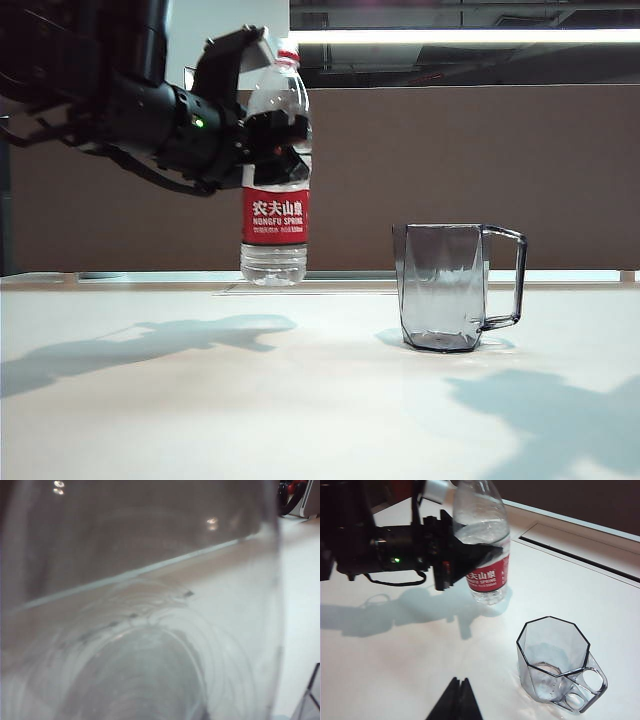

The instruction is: Pick up the mineral water bottle with the left hand on the table and pour water into the mug until it's half full.

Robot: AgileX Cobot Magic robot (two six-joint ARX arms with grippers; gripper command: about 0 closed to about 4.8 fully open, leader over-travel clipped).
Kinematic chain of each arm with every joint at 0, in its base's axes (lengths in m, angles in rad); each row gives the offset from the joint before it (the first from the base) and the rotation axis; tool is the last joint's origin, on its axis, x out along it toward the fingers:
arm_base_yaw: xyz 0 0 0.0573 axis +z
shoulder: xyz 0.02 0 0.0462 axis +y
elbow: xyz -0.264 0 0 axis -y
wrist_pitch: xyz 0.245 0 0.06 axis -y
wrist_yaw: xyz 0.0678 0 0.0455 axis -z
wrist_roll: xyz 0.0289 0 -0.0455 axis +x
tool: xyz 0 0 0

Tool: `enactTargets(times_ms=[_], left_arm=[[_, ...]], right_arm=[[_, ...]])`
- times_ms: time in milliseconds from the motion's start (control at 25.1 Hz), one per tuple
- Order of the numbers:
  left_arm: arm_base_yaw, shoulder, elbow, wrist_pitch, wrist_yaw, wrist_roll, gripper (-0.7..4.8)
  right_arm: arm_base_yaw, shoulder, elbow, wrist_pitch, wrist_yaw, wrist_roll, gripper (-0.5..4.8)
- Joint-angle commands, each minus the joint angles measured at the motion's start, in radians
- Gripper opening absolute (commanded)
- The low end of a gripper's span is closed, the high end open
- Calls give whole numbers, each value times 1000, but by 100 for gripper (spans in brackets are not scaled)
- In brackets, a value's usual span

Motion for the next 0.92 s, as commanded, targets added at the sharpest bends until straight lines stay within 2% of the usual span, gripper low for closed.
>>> enactTargets(times_ms=[40, 279, 518, 917], left_arm=[[0, 32, 40, 46, 5, 14, 179], [-10, 117, 147, 17, 5, 23, 179], [-31, 179, 251, -29, 5, 117, 179], [-44, 268, 347, -41, 5, 127, 179]], right_arm=[[-1, -3, 6, 18, -2, -4, -8], [-1, -3, 6, 14, 1, -4, -9], [-1, -4, 6, -14, 53, -3, -9], [-2, -4, 6, -39, 74, -3, -9]])
